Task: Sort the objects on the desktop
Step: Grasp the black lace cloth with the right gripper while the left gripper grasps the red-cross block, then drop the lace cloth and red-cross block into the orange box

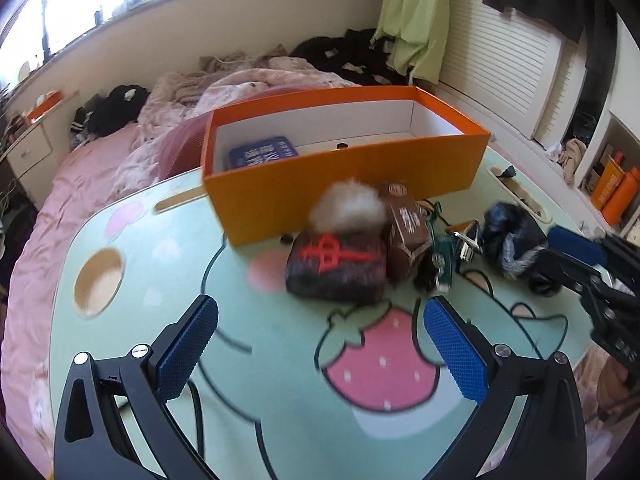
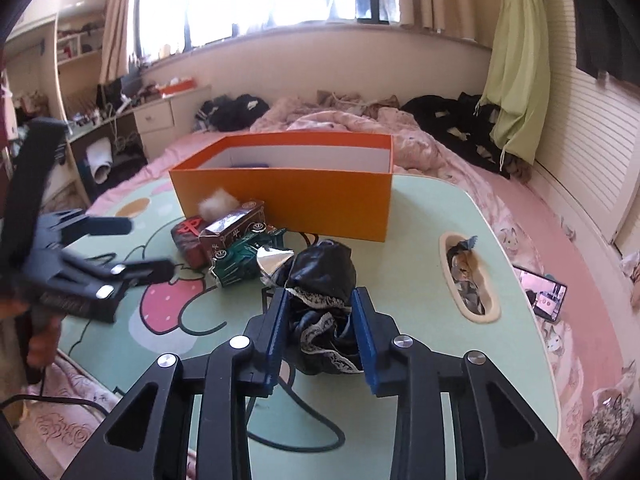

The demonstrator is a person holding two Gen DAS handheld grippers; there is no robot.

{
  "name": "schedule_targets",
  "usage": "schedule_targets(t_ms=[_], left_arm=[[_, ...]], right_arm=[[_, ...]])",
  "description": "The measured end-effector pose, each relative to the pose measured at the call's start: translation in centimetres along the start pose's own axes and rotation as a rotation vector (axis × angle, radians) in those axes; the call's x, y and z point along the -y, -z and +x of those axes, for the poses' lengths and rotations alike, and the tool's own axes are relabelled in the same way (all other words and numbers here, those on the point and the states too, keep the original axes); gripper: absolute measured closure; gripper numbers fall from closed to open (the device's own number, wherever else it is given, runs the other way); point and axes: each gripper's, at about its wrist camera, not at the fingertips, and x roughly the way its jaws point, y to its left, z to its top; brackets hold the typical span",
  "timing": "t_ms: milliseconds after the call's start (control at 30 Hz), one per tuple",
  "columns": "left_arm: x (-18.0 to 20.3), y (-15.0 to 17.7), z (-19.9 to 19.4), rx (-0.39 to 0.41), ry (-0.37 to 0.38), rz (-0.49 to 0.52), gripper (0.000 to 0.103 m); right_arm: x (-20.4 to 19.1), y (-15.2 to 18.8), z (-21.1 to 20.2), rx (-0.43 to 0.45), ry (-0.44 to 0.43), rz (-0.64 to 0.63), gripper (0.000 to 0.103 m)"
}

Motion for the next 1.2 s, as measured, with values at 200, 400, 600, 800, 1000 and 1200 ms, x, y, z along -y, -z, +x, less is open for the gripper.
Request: schedule_targets(t_ms=[200, 400, 600, 800, 1000, 1200], left_arm=[[0.4, -1.5, 2.9, -0.074, -0.003, 0.044, 0.035], [0.7, -0.4, 1.8, -0.047, 0.043, 0.046, 0.042], [-0.3, 3.1, -1.4, -0.018, 0.064, -0.012, 0.042], [-0.1, 4.6, -1.3, -0.028, 0.013, 0.01, 0.039], [0.1, 3.8, -0.2, -0.01, 0.017, -0.017, 0.036], [0.0, 1.4, -2.2, 0.056, 0.046, -0.018, 0.042]], right_arm=[[0.0, 0.0, -0.4, -0.009, -0.011, -0.014, 0.079], [0.4, 0.2, 0.1, -0.026, 0.029, 0.016, 0.03], [0.3, -0.3, 1.6, -0.08, 0.03, -0.011, 0.018], [-0.7, 0.5, 2.7, -0.126, 0.023, -0.036, 0.058], [-0.3, -0.3, 0.8, -0.054, -0.001, -0.015, 0.058], [0.3, -3.6, 0.5, -0.02, -0.004, -0.018, 0.06]])
